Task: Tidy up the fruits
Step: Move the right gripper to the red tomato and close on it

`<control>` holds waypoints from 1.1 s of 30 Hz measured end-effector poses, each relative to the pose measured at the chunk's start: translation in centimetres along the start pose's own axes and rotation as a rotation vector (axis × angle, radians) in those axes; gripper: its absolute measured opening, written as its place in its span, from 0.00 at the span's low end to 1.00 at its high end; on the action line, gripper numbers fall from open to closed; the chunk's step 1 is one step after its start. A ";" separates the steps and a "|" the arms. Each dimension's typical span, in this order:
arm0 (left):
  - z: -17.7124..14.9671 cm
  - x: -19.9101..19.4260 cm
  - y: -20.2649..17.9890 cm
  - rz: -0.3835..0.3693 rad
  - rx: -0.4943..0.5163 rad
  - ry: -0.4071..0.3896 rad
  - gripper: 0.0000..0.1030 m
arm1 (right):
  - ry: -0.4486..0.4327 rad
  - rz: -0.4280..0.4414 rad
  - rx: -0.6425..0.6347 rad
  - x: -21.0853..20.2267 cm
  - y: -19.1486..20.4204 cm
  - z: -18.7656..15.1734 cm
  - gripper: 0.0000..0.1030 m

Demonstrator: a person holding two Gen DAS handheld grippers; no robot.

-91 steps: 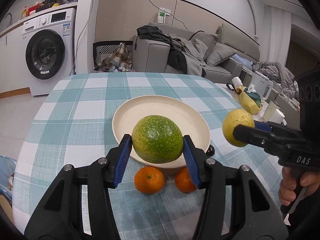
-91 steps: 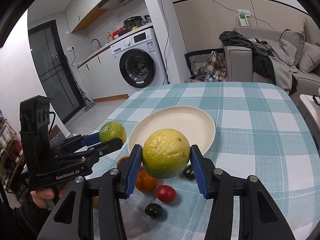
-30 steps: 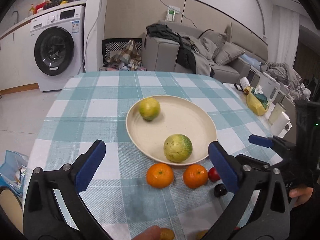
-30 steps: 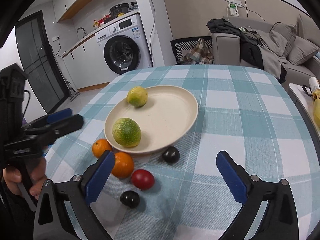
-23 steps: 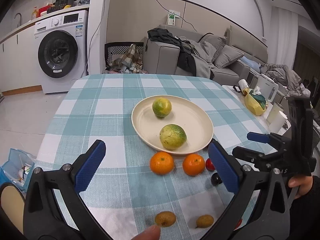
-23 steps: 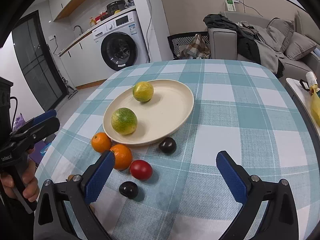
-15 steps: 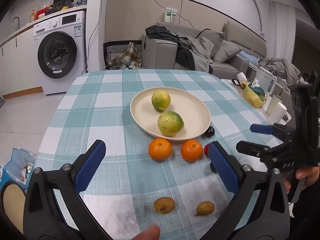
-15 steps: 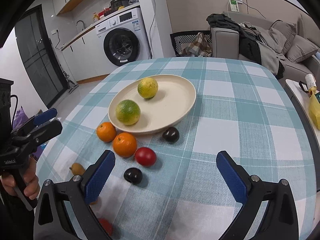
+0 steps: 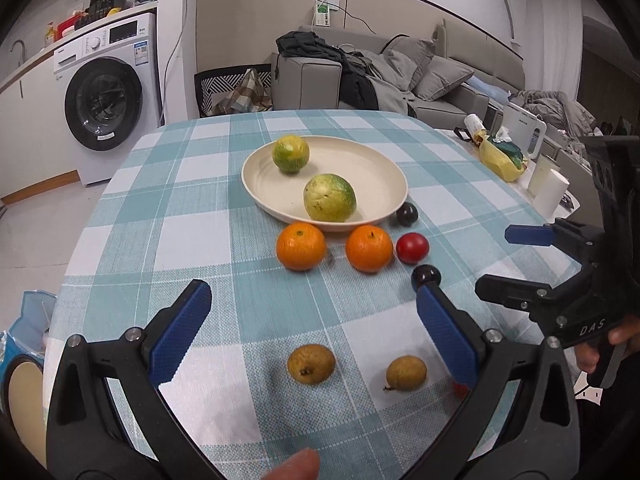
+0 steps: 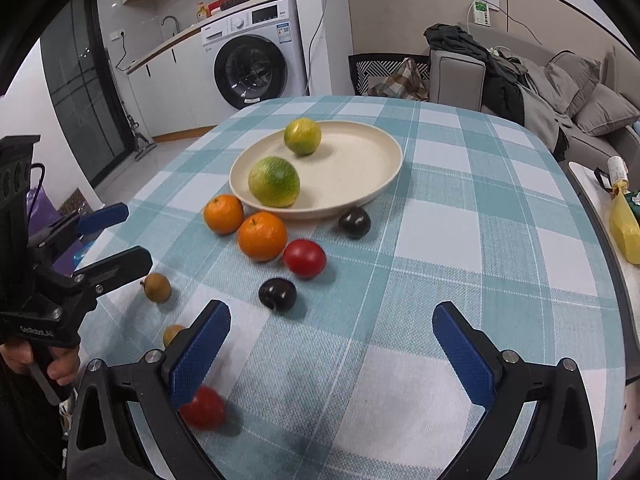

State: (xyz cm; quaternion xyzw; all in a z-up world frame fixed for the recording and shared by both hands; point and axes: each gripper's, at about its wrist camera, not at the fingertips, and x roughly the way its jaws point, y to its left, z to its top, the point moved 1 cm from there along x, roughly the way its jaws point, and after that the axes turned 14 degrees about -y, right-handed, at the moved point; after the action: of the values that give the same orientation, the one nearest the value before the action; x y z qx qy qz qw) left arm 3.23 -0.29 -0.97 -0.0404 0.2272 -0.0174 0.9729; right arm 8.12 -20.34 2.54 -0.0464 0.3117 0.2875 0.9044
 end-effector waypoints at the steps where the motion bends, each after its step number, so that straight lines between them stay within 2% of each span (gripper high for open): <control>1: -0.1 -0.1 -0.1 -0.005 0.001 0.002 0.99 | 0.005 0.004 -0.001 -0.1 0.1 -0.3 1.00; 7: -0.7 -0.2 -0.4 -0.006 0.005 0.014 0.99 | 0.023 0.004 -0.056 -0.2 0.8 -1.3 1.00; 18: -0.8 0.1 -0.8 -0.004 0.020 0.025 0.99 | 0.094 0.131 -0.131 -0.6 2.8 -2.4 1.00; 24: -0.9 0.2 0.1 0.001 -0.008 0.033 0.99 | 0.130 0.195 -0.182 -0.7 4.4 -3.3 1.00; 33: -1.3 0.7 0.4 0.008 -0.008 0.054 0.99 | 0.159 0.232 -0.247 -1.1 5.7 -4.3 1.00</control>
State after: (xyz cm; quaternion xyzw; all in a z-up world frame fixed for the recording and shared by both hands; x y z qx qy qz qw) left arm 3.27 0.03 -2.42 -0.0427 0.2535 -0.0136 0.9663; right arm 1.93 -17.30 0.29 -0.1433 0.3479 0.4214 0.8251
